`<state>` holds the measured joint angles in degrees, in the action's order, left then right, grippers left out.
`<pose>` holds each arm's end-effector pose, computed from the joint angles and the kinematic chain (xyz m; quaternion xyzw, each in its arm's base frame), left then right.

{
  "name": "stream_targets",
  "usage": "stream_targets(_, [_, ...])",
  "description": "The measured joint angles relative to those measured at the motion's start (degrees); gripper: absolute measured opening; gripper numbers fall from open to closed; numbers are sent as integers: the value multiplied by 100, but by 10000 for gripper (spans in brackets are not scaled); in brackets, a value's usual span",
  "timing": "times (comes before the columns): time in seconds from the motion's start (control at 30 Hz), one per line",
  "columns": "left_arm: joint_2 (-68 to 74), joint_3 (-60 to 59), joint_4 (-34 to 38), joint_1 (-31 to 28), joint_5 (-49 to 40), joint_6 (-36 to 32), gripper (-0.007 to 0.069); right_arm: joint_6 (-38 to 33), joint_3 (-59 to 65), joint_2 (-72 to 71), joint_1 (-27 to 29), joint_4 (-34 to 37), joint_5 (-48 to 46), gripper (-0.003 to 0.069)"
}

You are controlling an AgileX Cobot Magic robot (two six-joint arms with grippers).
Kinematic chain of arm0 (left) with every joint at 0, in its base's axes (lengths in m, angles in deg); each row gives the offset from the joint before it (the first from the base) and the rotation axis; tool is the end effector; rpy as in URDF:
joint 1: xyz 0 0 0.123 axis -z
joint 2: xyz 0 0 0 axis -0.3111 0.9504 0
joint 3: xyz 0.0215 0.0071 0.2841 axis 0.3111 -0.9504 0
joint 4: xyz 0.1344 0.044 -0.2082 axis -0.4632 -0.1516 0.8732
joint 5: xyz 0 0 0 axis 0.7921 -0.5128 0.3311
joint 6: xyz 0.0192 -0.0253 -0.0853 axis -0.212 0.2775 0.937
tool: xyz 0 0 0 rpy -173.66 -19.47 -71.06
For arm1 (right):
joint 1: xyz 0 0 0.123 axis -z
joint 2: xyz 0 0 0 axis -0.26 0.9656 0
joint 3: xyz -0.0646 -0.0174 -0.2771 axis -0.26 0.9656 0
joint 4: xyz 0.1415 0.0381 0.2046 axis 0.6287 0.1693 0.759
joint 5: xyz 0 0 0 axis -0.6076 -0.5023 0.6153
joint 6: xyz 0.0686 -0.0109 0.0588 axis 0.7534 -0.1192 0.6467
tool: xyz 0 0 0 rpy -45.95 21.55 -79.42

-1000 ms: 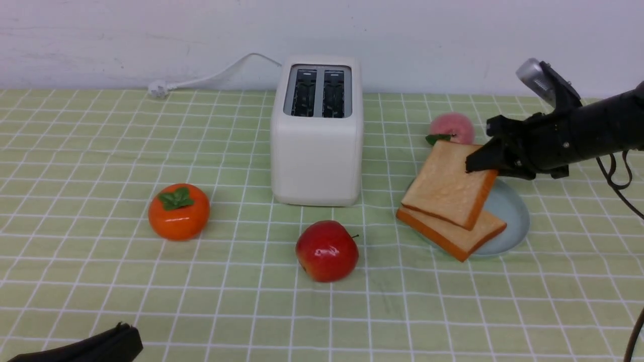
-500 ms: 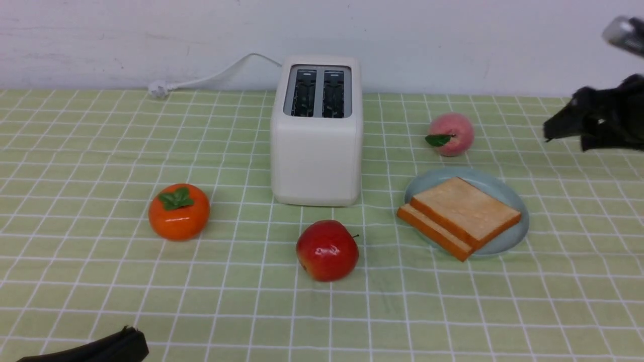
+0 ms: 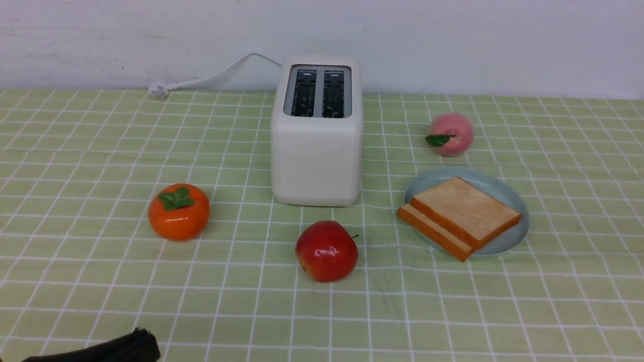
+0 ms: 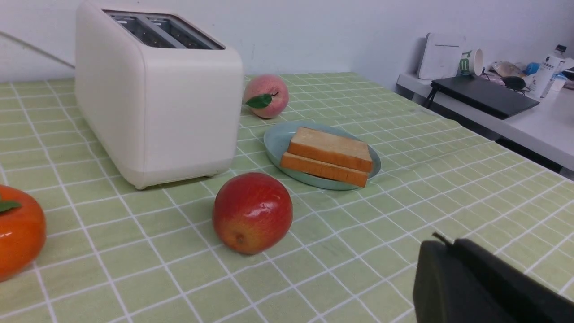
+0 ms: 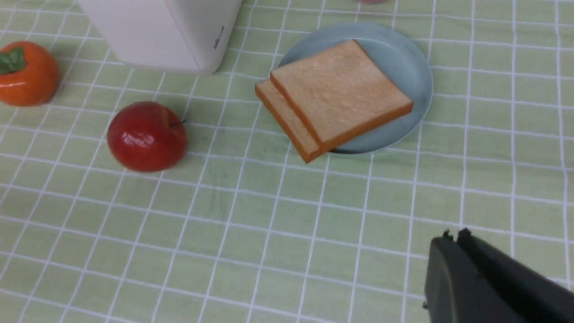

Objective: Take toasted bread from bread machine on green coffee tablecloth place on plate.

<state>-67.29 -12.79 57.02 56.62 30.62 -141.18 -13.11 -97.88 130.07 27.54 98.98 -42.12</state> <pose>0.0709 -0.0533 0.2373 0.1575 0.7298 -0.2784 0.6042 0.1316 0.0094 0.3932 -0.0387 0.8930 0.1240 0.4309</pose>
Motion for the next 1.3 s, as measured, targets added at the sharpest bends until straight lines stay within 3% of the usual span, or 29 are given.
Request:
stream_targets(0.17, [0, 0, 0, 0, 0, 0, 0, 115, 1073, -1451, -195, -17, 575, -4])
stream_targets(0.3, [0, 0, 0, 0, 0, 0, 3, 138, 1458, -1959, -811, -17, 1038, 0])
stream_targets(0.4, [0, 0, -5, 0, 0, 0, 5, 138, 1836, -2166, -1648, -17, 1570, 2])
stream_targets(0.5, [0, 0, -5, 0, 0, 0, 12, 138, 2040, -2167, -1994, -23, 1867, 4])
stream_targets(0.9, [0, 0, -5, 0, 0, 0, 18, 139, 2243, -2167, -2120, -354, 1782, 14])
stream_targets(1.17, [0, 0, -5, 0, 0, 0, 22, 281, 3556, -2977, -2120, -1561, 3607, -20])
stream_targets(1.27, [0, 0, -5, 0, 0, 0, 22, 818, 4294, -3548, -2085, -2033, 4052, -20])
stream_targets(1.3, [0, 0, -5, 0, 0, 0, 22, 1295, 4806, -3862, -2009, -2323, 4252, -20])
